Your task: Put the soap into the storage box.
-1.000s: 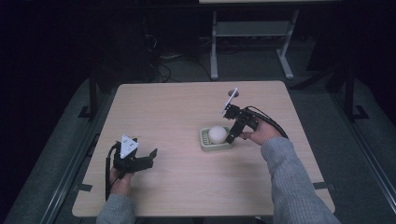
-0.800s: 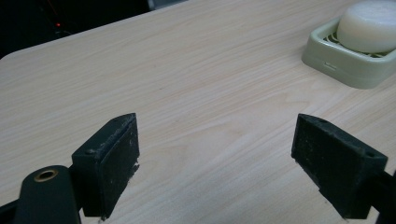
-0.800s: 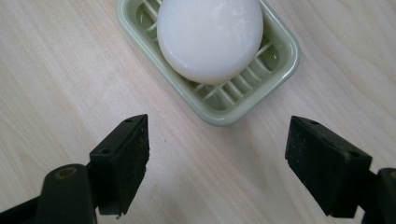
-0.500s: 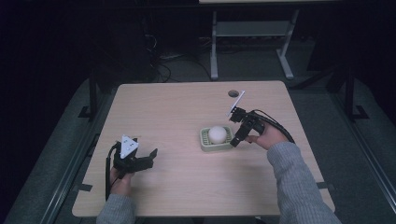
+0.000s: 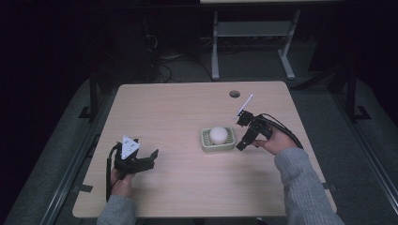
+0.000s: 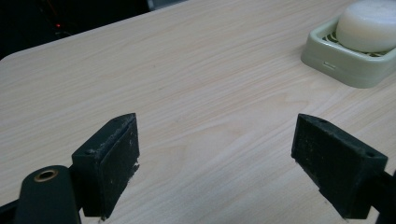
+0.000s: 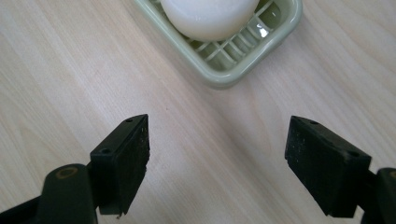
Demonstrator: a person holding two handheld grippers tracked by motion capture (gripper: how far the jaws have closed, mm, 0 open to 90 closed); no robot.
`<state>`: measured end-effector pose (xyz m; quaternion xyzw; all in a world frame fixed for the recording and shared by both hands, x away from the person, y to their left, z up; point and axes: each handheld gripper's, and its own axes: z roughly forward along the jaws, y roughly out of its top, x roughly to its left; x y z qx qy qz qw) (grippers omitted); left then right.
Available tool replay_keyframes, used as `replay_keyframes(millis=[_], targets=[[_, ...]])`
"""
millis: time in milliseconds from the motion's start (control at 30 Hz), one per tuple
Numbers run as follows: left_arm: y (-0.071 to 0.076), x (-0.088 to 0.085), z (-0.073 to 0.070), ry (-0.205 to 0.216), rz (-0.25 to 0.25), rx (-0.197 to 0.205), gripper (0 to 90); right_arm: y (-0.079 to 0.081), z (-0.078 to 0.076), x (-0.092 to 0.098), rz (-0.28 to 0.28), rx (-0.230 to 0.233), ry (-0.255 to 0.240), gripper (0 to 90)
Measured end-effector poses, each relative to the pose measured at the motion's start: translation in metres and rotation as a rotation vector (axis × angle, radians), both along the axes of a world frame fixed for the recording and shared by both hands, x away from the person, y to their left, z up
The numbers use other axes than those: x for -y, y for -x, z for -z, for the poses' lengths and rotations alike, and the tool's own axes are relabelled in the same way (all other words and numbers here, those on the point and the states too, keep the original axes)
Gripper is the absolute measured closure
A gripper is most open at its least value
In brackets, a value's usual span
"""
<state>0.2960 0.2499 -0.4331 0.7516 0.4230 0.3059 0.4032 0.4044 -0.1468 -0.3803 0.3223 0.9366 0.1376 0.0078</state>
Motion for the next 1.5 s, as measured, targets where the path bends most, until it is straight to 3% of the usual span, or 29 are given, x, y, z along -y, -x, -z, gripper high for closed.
replay_keyframes(millis=[267, 800, 1500], targets=[[0.000, 0.001, 0.000, -0.002, 0.001, 0.000, 14.8, 0.009, 0.009, 0.009, 0.020, -0.006, -0.029, 21.4], [0.000, 0.001, 0.001, -0.003, 0.002, 0.000, 14.8, 0.031, 0.016, 0.019, 0.018, 0.011, -0.029, 21.4], [0.000, 0.002, 0.001, -0.018, 0.007, -0.002, 14.8, 0.062, 0.027, 0.050, 0.059, 0.024, -0.060, 21.4]])
